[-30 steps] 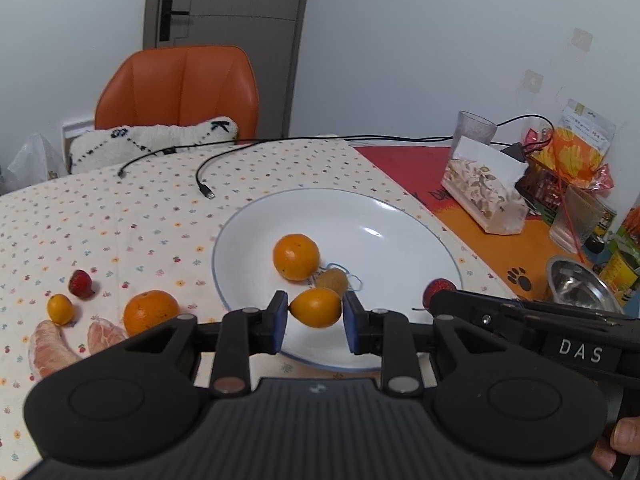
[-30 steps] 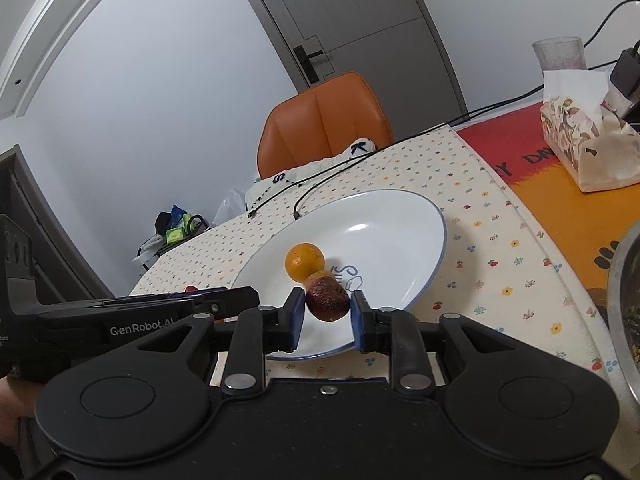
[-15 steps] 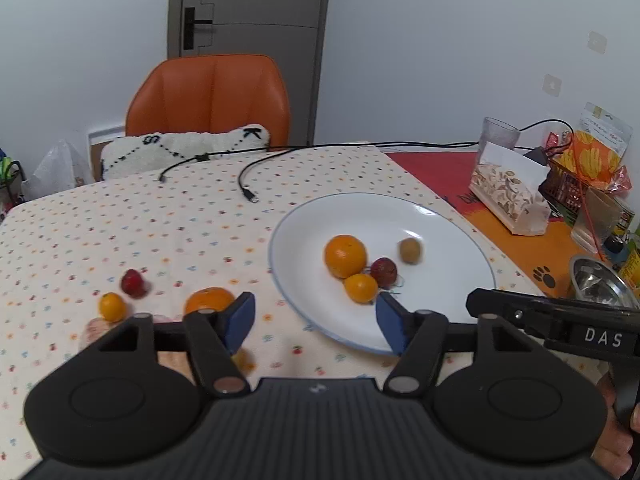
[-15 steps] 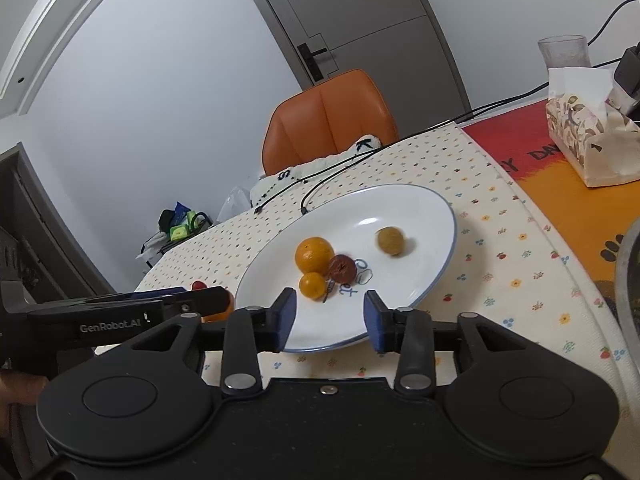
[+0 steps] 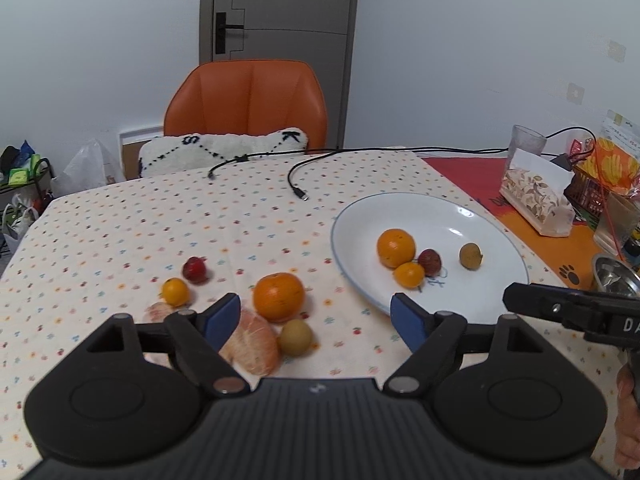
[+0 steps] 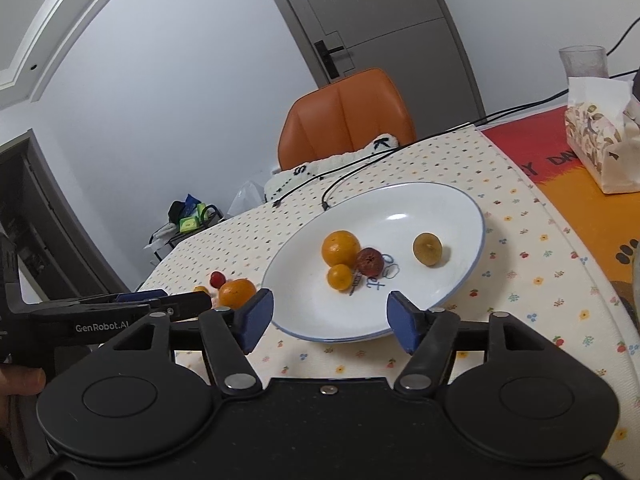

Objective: Organize fruits
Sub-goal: 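Withdraw both grippers from the bowl toward the remaining fruit, then lower right gripper around a small brown fruit while left gripper approaches a pomelo segment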

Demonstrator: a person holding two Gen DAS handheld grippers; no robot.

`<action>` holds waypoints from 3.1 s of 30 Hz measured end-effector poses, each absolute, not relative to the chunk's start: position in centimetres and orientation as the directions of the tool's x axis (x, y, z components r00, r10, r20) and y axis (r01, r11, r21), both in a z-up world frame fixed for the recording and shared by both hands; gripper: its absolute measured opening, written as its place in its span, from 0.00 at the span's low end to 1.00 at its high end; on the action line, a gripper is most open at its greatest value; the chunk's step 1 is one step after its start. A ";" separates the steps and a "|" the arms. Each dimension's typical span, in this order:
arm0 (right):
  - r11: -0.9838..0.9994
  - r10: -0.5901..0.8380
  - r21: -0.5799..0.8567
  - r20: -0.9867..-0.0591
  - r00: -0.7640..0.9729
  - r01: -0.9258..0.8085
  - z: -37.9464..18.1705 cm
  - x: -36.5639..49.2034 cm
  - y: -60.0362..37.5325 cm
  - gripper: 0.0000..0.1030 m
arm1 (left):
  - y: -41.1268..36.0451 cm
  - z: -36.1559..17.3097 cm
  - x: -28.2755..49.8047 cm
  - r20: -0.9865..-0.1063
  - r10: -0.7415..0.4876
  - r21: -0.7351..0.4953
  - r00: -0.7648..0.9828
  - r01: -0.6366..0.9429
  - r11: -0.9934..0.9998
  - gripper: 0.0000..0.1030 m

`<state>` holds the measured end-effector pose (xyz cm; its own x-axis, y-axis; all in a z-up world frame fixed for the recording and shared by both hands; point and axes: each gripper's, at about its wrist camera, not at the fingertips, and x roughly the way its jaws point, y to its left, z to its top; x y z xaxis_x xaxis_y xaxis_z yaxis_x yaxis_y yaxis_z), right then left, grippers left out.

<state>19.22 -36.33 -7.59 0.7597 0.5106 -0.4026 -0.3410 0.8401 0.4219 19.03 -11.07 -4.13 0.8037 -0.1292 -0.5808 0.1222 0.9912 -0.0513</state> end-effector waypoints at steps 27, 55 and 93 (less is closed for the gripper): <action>0.780 0.624 0.399 -0.429 0.654 -0.482 -7.5 19.3 -30.4 0.61 | -4.8 -6.6 18.4 -0.626 -0.030 -0.077 0.779 -0.024 0.997 0.79; 0.816 0.565 0.230 -0.517 0.643 -0.531 -8.9 20.7 -22.5 0.38 | -1.6 -8.8 20.8 -0.656 0.011 -0.129 0.754 -0.127 0.983 0.79; 0.830 0.533 0.170 -0.526 0.663 -0.532 -9.7 21.4 -21.2 0.22 | -0.7 -9.2 20.7 -0.663 0.038 -0.104 0.748 -0.143 0.984 0.76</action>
